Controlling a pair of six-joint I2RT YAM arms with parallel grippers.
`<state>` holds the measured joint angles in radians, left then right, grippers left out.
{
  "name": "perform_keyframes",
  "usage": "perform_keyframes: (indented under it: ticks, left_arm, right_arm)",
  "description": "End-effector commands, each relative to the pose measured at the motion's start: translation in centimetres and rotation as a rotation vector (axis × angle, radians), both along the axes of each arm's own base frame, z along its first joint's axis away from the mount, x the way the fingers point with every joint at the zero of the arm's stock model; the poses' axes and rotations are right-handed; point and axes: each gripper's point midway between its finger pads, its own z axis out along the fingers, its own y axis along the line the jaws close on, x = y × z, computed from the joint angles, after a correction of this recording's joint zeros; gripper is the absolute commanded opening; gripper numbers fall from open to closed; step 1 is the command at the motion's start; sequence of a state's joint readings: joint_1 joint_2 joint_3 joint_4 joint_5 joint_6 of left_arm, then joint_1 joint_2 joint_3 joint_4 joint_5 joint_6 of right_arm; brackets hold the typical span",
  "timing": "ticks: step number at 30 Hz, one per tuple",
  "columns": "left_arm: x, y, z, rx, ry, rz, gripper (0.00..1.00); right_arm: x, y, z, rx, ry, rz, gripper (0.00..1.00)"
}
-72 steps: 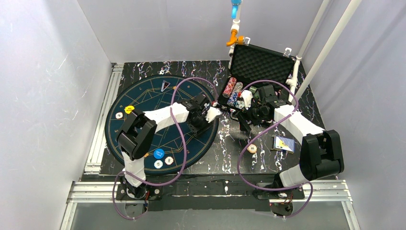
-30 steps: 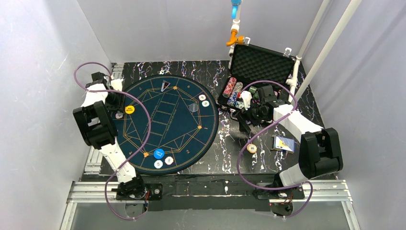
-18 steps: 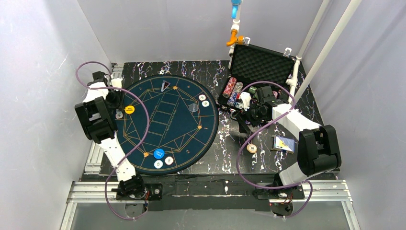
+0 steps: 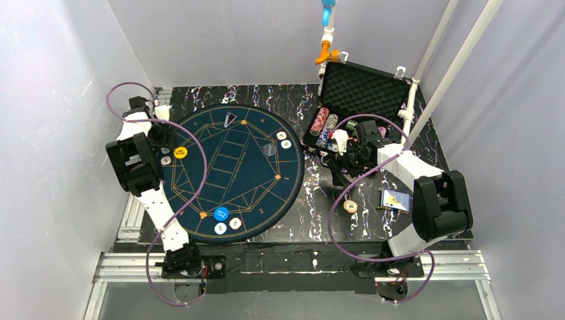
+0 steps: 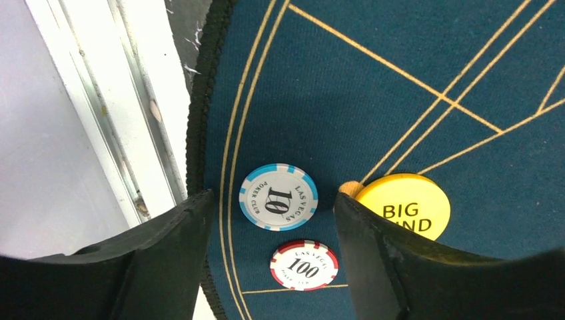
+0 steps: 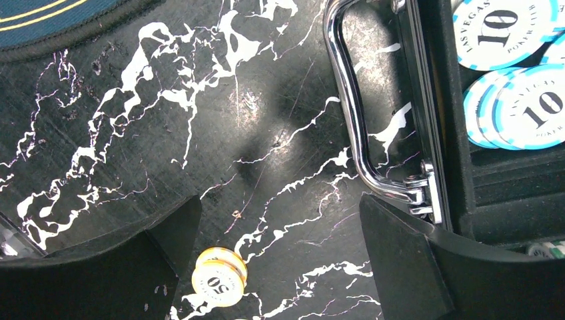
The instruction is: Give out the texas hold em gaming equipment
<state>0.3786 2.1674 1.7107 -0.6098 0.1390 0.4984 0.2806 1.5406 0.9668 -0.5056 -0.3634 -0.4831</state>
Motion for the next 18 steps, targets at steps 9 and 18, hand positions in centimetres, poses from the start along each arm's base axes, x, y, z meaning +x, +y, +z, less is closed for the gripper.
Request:
perform_keyframes:
  ticks: [9, 18]
  left_arm:
    - [-2.5, -5.3, 10.7, -0.065, -0.135, -0.106, 0.75]
    - [-10.3, -16.4, 14.8, -0.192, -0.165, -0.279, 0.81]
  right_arm:
    - [0.2, -0.7, 3.4, -0.023, -0.080, 0.033, 0.98]
    - [-3.3, -4.7, 4.2, -0.211, -0.058, 0.074, 0.98]
